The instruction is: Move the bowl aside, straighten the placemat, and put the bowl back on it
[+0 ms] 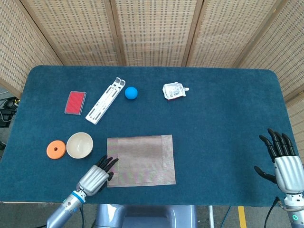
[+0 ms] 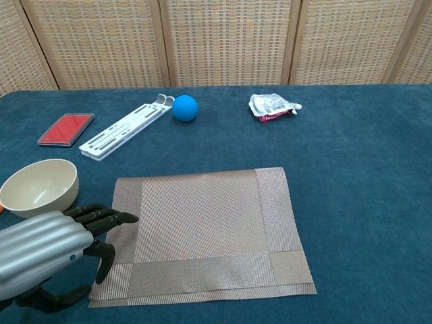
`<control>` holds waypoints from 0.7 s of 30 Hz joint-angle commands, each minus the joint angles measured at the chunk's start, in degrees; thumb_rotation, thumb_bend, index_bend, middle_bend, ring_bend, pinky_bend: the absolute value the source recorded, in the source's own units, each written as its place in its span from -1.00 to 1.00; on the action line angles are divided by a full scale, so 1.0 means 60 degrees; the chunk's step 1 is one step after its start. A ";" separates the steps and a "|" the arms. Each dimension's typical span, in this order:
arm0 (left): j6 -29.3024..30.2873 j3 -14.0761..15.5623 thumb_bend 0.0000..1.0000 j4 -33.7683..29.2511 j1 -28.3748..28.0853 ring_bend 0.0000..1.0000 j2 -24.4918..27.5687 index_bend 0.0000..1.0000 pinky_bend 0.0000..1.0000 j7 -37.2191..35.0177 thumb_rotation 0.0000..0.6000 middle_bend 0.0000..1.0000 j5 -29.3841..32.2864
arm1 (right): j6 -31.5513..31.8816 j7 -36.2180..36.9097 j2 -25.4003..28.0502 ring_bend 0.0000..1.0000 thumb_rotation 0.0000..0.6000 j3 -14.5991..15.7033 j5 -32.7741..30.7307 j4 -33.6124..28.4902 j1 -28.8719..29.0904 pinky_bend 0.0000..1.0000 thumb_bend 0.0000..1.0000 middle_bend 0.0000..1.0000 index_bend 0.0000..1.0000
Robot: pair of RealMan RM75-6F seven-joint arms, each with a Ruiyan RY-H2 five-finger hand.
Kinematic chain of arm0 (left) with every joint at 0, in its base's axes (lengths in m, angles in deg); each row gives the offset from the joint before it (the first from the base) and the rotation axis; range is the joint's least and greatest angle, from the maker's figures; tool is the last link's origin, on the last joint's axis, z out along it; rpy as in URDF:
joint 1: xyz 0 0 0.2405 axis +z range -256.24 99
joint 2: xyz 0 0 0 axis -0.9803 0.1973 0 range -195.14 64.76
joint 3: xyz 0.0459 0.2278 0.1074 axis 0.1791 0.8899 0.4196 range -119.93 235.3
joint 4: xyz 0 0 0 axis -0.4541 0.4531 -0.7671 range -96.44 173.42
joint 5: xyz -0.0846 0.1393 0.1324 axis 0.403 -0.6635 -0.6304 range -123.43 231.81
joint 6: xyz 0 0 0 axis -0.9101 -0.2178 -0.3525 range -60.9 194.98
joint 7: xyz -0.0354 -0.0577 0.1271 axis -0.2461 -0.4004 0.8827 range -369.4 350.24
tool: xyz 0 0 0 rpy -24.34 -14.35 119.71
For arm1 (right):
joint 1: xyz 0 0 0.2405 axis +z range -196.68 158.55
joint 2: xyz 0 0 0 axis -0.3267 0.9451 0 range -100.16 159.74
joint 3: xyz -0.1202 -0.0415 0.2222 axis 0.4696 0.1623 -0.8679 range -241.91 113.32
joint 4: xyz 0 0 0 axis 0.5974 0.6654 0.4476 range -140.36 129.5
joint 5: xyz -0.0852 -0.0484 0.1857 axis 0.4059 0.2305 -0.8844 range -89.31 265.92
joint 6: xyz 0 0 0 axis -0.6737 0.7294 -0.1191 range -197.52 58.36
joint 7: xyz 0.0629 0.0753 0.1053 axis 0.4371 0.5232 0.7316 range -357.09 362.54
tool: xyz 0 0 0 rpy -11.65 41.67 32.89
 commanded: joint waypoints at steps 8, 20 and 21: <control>0.0030 0.0115 -0.10 -0.0194 0.0034 -1.00 0.0230 -0.04 -1.00 0.0149 1.00 -1.00 -0.0116 | -0.0026 -0.0032 0.0026 -1.00 1.00 0.0002 -0.0018 -0.0051 -0.0013 -1.00 -0.96 -1.00 -0.68; -0.0110 0.0110 -0.10 -0.0058 0.0026 -1.00 0.0100 -0.04 -1.00 0.0238 1.00 -1.00 -0.0103 | -0.0114 -0.0154 0.0040 -1.00 1.00 0.0017 -0.0039 -0.0098 -0.0007 -1.00 -0.96 -1.00 -0.68; -0.0130 0.0110 -0.10 -0.0041 0.0026 -1.00 0.0079 -0.04 -1.00 0.0262 1.00 -1.00 -0.0092 | -0.0114 -0.0152 0.0043 -1.00 1.00 0.0018 -0.0035 -0.0101 -0.0007 -1.00 -0.96 -1.00 -0.68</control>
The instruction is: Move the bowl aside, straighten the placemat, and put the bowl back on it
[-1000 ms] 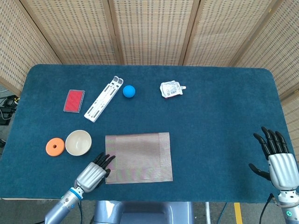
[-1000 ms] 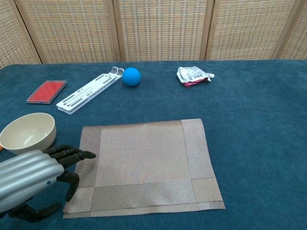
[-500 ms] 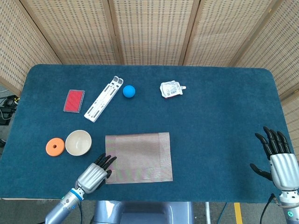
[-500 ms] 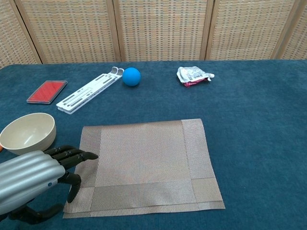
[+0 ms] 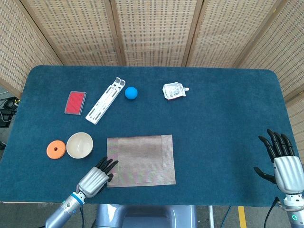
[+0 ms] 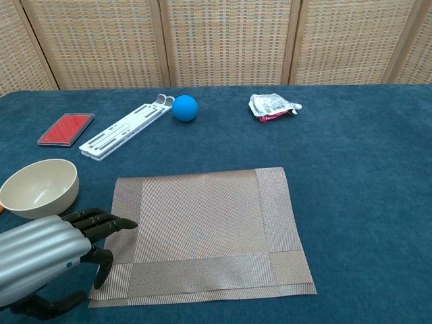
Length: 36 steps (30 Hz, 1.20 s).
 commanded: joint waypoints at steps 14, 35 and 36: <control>-0.0085 -0.0015 -0.10 0.0131 0.0019 -1.00 -0.0178 -0.02 -1.00 0.0175 1.00 -1.00 0.0056 | 0.0007 0.0028 0.0023 -1.00 1.00 0.0001 0.0005 -0.0030 -0.0015 -1.00 -0.96 -1.00 -0.68; 0.0243 -0.0085 -0.10 0.0872 0.0095 -1.00 -0.0792 0.04 -1.00 0.0378 1.00 -1.00 -0.0366 | -0.0060 0.0100 0.0111 -1.00 1.00 0.0046 0.0022 -0.0168 -0.0029 -1.00 -0.96 -1.00 -0.68; 0.0260 -0.0091 -0.10 0.0892 0.0101 -1.00 -0.0812 0.08 -1.00 0.0382 1.00 -1.00 -0.0375 | -0.0064 0.0104 0.0114 -1.00 1.00 0.0047 0.0021 -0.0173 -0.0028 -1.00 -0.96 -1.00 -0.68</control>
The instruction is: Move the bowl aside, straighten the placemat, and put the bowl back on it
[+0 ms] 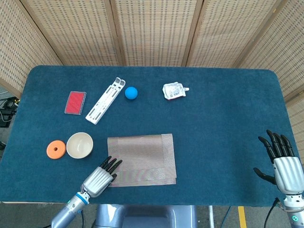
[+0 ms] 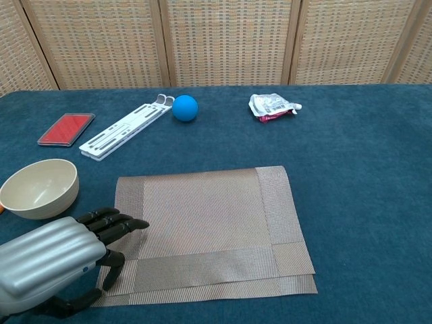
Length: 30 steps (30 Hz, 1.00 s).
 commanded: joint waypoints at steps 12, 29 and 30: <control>0.0122 -0.0021 0.06 0.0117 0.0025 -1.00 -0.0118 0.25 -1.00 -0.0112 1.00 -1.00 -0.0129 | -0.0008 0.0044 0.0023 -1.00 1.00 0.0002 0.0005 -0.0024 -0.0002 -1.00 -0.97 -1.00 -0.68; 0.0471 -0.1175 0.05 -0.1097 -0.0451 -1.00 0.0664 0.25 -1.00 -0.0267 1.00 -1.00 0.0084 | -0.0009 0.0077 0.0046 -1.00 1.00 -0.0033 -0.0055 -0.0009 -0.0013 -1.00 -0.97 -1.00 -0.68; 0.0425 -0.1277 0.05 -0.1151 -0.0519 -1.00 0.0702 0.25 -1.00 -0.0245 1.00 -1.00 0.0141 | -0.0030 0.0086 0.0043 -1.00 1.00 -0.0044 -0.0083 0.0004 -0.0006 -1.00 -0.97 -1.00 -0.68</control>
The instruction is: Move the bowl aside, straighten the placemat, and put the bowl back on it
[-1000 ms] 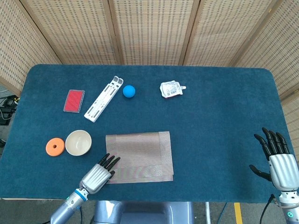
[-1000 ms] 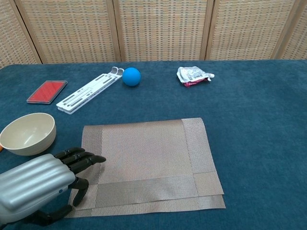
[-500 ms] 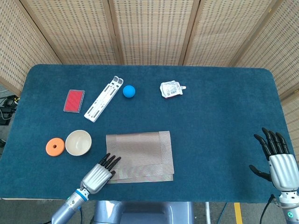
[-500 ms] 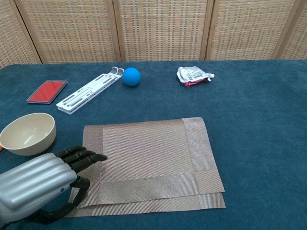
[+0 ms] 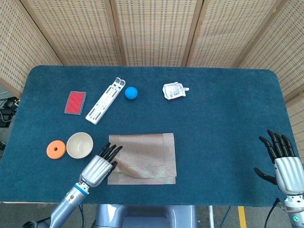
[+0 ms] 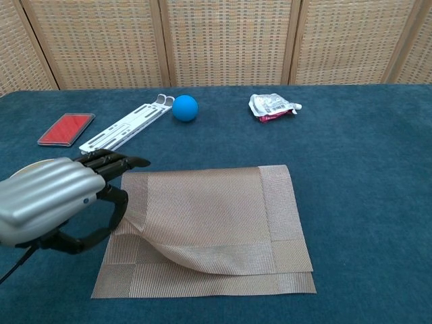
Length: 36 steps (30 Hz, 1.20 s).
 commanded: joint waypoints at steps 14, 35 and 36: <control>-0.1390 -0.2180 0.05 0.0172 -0.1649 -1.00 0.0041 0.25 -1.00 -0.0054 1.00 -1.00 0.1938 | -0.0745 0.0215 -0.0066 -1.00 1.00 -0.0334 -0.1000 0.0410 0.0208 -1.00 -0.97 -1.00 -0.68; -0.3799 -0.4267 0.05 0.5130 -0.5103 -1.00 -0.1036 0.25 -1.00 -0.1141 1.00 -1.00 0.4286 | -0.1117 -0.0092 -0.0201 -1.00 1.00 -0.0748 -0.1867 0.0806 0.0341 -1.00 -0.96 -1.00 -0.68; -0.3847 -0.4359 0.05 0.5377 -0.5266 -1.00 -0.1066 0.25 -1.00 -0.1186 1.00 -1.00 0.4359 | -0.1163 -0.0110 -0.0216 -1.00 1.00 -0.0751 -0.1911 0.0837 0.0349 -1.00 -0.96 -1.00 -0.68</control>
